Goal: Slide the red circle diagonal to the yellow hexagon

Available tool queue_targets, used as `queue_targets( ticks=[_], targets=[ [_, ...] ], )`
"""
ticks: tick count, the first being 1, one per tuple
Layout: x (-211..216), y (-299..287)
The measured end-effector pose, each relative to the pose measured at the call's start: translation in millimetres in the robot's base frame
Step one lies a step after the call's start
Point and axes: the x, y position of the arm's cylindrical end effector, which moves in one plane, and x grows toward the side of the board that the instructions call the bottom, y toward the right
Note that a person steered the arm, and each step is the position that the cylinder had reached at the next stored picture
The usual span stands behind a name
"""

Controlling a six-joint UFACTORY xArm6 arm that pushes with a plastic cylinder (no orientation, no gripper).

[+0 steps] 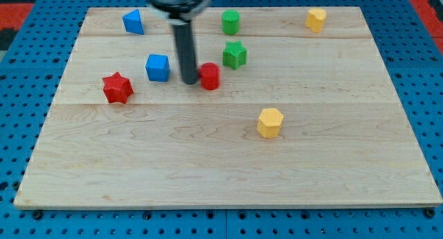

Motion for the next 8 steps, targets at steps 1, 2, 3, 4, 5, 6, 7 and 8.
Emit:
queue_targets(
  ticks=[1,2,3,4,5,6,7,8],
  targets=[
    [-1,12],
    [-8,38],
    [-8,109],
    [-31,123],
    [16,171],
    [-8,176],
    [-33,175],
    [-33,175]
  ],
)
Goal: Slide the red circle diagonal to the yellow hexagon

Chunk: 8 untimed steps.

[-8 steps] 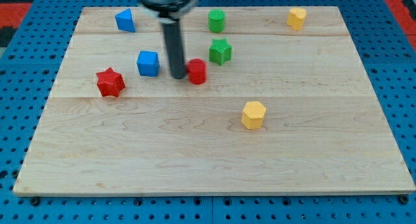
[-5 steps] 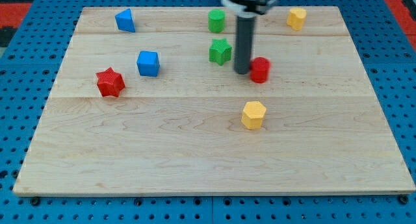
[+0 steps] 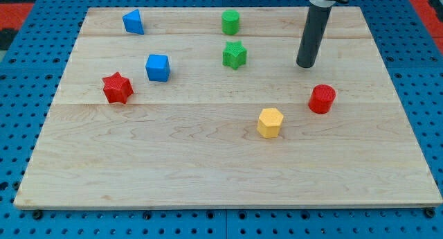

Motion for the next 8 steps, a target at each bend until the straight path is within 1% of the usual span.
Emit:
queue_targets(
  ticks=[3,4,5,6,7,8],
  targets=[
    [0,0],
    [-1,-25],
    [-8,-17],
    [-32,-28],
    [-32,-61],
    [-33,-132]
  ],
)
